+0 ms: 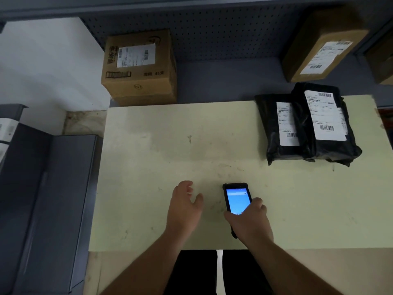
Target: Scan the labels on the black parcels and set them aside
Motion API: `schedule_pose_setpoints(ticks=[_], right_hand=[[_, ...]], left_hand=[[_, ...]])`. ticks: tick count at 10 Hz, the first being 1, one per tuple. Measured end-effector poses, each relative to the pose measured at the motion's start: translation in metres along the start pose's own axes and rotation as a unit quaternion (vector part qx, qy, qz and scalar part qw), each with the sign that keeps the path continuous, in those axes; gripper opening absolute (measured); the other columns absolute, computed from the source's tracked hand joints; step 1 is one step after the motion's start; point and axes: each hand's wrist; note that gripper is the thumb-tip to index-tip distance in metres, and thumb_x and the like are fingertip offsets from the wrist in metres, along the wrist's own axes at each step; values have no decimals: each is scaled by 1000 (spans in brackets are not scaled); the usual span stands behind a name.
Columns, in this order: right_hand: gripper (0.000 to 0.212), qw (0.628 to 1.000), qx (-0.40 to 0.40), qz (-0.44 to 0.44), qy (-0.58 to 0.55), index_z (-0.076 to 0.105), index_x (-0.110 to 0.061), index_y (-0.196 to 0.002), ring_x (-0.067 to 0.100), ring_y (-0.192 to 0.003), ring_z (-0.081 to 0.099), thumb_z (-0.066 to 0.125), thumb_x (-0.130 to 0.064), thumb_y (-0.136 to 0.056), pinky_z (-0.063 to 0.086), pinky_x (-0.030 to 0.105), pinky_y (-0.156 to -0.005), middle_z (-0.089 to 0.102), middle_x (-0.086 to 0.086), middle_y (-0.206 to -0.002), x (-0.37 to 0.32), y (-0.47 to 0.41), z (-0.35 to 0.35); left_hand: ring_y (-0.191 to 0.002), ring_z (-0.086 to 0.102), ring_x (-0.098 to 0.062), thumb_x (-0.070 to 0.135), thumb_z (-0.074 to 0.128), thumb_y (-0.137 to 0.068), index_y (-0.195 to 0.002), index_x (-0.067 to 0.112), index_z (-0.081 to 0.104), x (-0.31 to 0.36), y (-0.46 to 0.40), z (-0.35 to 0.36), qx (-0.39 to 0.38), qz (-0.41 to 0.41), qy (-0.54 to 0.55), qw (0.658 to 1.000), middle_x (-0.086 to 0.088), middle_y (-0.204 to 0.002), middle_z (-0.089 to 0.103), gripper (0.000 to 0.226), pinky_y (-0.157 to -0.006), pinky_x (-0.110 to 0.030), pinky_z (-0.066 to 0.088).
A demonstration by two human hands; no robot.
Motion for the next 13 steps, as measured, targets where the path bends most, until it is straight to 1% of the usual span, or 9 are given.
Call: schedule_pose_setpoints(ticks=[1, 2, 3, 4, 5, 7, 9, 11, 13], right_hand=[[79, 1000, 8, 4, 4, 38, -12, -137, 33, -111, 64, 82, -44, -79, 64, 52, -90, 53, 8, -127, 3, -3, 9], [81, 998, 28, 9, 59, 39, -15, -139, 29, -121, 59, 79, -52, -78, 54, 48, -100, 57, 5, -134, 5, -5, 15], [80, 993, 55, 4, 102, 42, -17, -136, 27, -122, 58, 78, -56, -77, 51, 45, -100, 61, 4, -134, 9, -7, 22], [80, 993, 55, 9, 101, 40, -17, -135, 28, -121, 58, 80, -54, -76, 52, 45, -98, 60, 5, -132, 12, -11, 29], [83, 993, 64, 9, 99, 38, -18, -136, 27, -122, 57, 83, -52, -75, 54, 45, -98, 58, 6, -133, 12, -12, 37], [89, 991, 83, 16, 100, 35, -18, -142, 26, -127, 52, 84, -52, -77, 53, 44, -101, 51, 5, -139, 10, -16, 45], [90, 990, 93, 15, 101, 35, -17, -143, 25, -128, 50, 85, -53, -77, 54, 41, -99, 48, 6, -140, 12, -19, 48], [93, 993, 74, 23, 95, 31, -19, -147, 25, -129, 50, 86, -50, -78, 55, 41, -101, 47, 6, -142, 9, -18, 45], [98, 997, 45, -10, 54, 29, -16, -156, 31, -136, 46, 84, -48, -82, 51, 47, -105, 45, 9, -148, -3, -20, 16]], left_hand=[[-103, 60, -8, 24, 68, -93, -135, 24, 55, -4, 1, 0, -3, 1, 2, 1000, 9, -116, 58, 43, -74, -11, 40], [-101, 59, -8, 19, 66, -94, -135, 23, 55, -8, 4, -1, -16, -5, -3, 1000, 8, -116, 56, 42, -73, -8, 39], [-101, 58, -7, 17, 65, -94, -134, 23, 55, -9, 4, -1, -27, -4, -2, 1000, 7, -119, 56, 42, -73, -6, 38], [-103, 59, -8, 15, 65, -92, -133, 23, 57, -9, 1, 0, -22, -6, 6, 1000, 7, -118, 56, 42, -77, -10, 40], [-105, 60, -10, 14, 66, -93, -132, 23, 57, -12, 0, -2, -21, -13, 15, 1000, 5, -121, 58, 41, -85, -20, 44], [-100, 60, -12, 15, 67, -93, -130, 22, 59, -18, -5, -7, -24, -16, 14, 999, 2, -119, 58, 39, -86, -24, 46], [-100, 60, -11, 15, 68, -92, -129, 25, 56, -19, -7, -6, -26, -28, 27, 999, 4, -116, 59, 40, -84, -23, 45], [-100, 59, -9, 16, 67, -93, -129, 26, 55, -16, -6, -3, -26, -29, 19, 999, 5, -117, 59, 39, -85, -22, 44], [-96, 57, -5, 15, 68, -92, -129, 24, 57, -7, -9, -3, -20, 18, -4, 1000, 6, -117, 57, 39, -73, -7, 39]])
Point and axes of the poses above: each hand's wrist, its own y-axis away from the middle knuckle, its own z-axis out of the palm, x = y × z
